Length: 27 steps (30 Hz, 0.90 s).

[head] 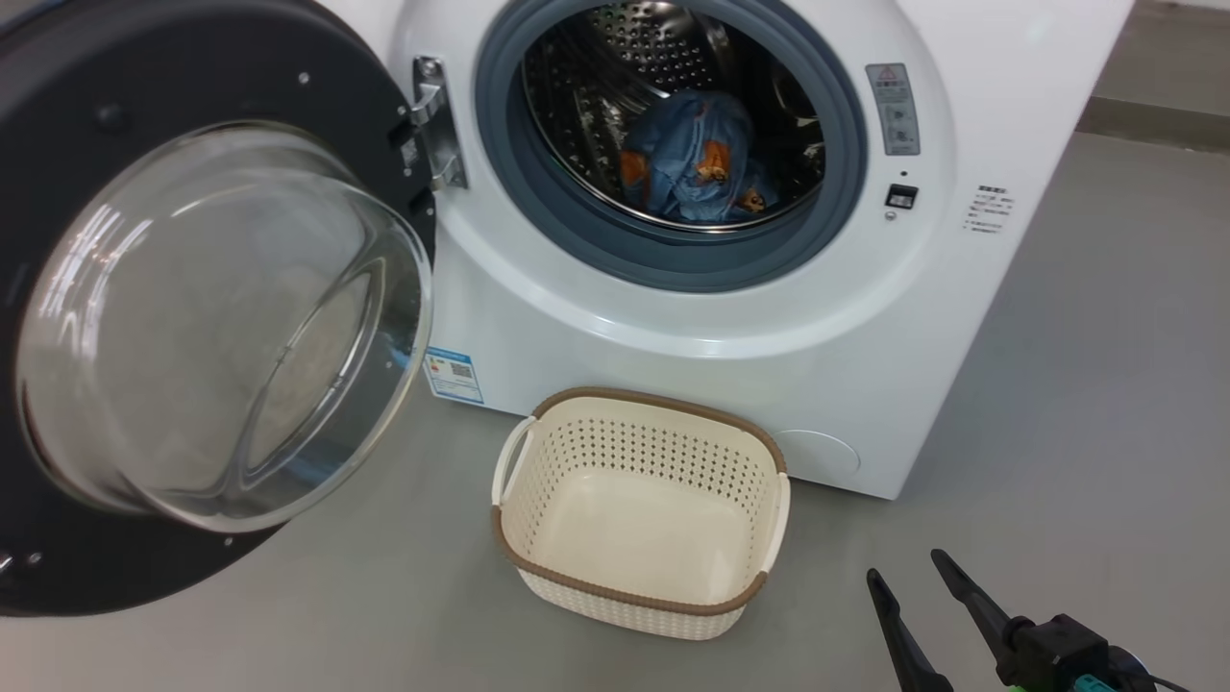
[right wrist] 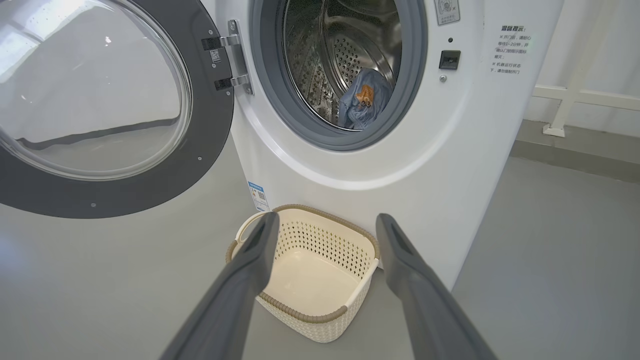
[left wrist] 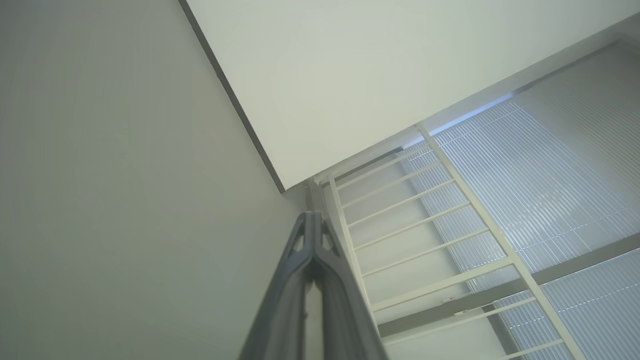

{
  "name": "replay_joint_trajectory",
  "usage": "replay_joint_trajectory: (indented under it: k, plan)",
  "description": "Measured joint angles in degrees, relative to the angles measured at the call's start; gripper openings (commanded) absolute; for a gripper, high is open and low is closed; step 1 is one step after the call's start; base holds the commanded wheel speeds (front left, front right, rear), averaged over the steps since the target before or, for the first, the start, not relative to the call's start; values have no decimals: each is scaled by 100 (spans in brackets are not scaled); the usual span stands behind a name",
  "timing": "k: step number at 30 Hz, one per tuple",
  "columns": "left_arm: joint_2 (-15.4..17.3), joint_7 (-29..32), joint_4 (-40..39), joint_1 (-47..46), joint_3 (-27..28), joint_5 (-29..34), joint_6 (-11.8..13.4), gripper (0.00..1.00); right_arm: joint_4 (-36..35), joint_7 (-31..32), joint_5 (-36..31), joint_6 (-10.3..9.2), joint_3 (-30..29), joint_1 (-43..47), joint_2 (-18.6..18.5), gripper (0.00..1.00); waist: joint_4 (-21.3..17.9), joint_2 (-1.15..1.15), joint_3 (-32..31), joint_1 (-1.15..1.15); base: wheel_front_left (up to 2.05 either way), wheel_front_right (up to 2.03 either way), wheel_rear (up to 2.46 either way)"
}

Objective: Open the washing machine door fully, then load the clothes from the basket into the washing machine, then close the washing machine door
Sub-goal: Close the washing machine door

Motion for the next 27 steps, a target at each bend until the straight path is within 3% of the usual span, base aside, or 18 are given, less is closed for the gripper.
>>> replay_joint_trajectory:
  k: [12, 27]
  plan:
    - [-92, 392, -142, -396, 45, -324, 599, 0, 24, 0, 1, 0, 103, -200, -189, 100, -332, 0, 204, 0, 0, 0, 0]
    - [-197, 994, -23, -533, 58, -654, 822, 0, 40, 0, 9, 0, 188, -268, -345, 100, -520, 0, 401, 0, 0, 0, 0]
